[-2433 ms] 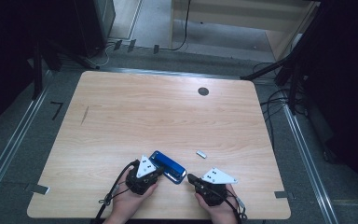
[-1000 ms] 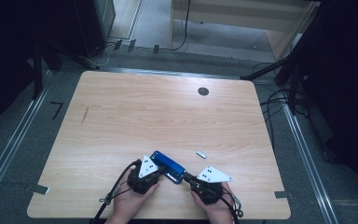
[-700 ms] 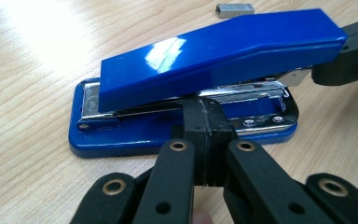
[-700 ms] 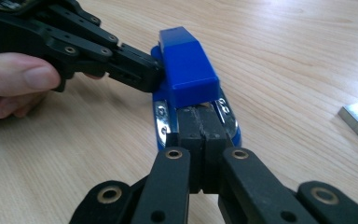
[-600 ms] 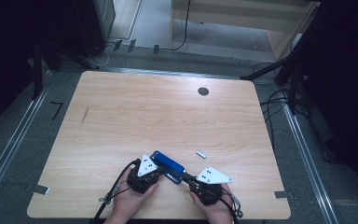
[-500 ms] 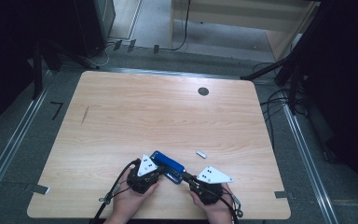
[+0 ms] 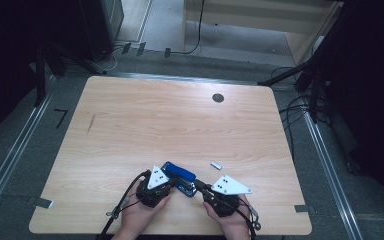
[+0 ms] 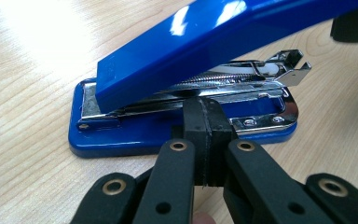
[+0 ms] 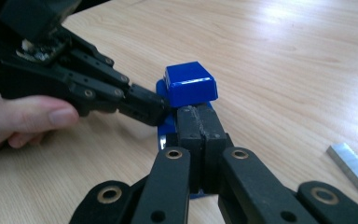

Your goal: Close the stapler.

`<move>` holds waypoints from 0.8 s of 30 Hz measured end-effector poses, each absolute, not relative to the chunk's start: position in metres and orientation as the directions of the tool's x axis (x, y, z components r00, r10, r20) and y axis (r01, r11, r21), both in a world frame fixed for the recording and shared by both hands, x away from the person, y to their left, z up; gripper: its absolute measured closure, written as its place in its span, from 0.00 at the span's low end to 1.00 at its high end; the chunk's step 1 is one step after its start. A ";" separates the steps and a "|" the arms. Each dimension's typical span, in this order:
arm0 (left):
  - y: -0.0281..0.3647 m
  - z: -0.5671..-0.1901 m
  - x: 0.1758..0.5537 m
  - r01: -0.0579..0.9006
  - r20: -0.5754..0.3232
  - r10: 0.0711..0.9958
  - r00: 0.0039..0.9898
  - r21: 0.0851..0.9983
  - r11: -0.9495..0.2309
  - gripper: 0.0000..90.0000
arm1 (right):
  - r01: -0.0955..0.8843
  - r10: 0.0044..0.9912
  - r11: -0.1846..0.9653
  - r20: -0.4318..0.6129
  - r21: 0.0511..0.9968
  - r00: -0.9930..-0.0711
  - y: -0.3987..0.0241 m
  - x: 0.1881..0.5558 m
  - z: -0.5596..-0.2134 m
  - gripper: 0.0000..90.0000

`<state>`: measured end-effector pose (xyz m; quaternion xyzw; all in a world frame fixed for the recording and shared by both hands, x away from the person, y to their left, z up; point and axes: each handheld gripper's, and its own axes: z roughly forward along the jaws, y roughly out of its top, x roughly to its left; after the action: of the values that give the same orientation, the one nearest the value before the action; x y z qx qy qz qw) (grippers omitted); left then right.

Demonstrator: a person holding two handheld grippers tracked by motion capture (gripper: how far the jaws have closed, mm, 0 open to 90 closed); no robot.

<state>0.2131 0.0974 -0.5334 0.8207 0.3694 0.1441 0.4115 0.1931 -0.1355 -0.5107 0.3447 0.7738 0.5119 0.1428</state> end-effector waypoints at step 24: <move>0.096 -0.533 0.212 0.472 -0.045 0.719 0.693 0.783 -0.405 1.00 | 0.343 0.665 0.215 0.120 0.915 -0.737 -0.125 0.207 -0.490 1.00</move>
<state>0.2124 0.0962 -0.5334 0.8245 0.3613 0.1514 0.4084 0.2072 -0.1253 -0.4901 0.3294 0.7646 0.5329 0.1512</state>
